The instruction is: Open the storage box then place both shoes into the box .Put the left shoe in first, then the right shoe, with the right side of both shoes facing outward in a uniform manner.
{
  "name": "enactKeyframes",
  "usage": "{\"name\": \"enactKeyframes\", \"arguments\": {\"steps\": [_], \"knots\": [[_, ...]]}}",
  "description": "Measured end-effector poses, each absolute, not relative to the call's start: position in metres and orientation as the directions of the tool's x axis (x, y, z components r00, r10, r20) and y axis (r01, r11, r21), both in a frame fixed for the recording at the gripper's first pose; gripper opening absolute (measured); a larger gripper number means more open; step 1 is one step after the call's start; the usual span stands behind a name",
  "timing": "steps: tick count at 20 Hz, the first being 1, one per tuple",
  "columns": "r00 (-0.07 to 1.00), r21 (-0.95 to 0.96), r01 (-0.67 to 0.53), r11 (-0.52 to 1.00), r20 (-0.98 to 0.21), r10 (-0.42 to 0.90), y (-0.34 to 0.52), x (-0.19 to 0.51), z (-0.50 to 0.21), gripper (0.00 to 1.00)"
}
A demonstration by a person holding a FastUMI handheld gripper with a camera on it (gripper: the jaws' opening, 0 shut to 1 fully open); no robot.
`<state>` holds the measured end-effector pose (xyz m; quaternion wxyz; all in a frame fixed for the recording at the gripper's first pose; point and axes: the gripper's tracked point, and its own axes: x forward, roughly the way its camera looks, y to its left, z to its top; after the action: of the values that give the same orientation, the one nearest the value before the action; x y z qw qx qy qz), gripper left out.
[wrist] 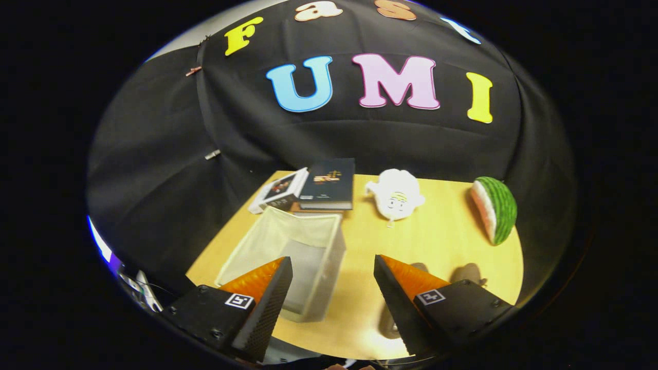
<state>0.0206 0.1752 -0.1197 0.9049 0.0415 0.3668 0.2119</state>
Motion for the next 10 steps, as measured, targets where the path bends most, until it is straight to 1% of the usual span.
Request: {"name": "enactKeyframes", "arguments": {"steps": [5, 8, 10], "knots": [[0.612, 0.157, -0.29, 0.944, -0.728, 0.309, 0.098, 0.013, -0.174, 0.98], [0.551, 0.146, -0.27, 0.952, -0.788, 0.277, 0.067, -0.005, -0.209, 0.99], [0.5, 0.161, -0.268, 0.95, -0.82, 0.28, 0.064, -0.011, -0.231, 0.99]]}}
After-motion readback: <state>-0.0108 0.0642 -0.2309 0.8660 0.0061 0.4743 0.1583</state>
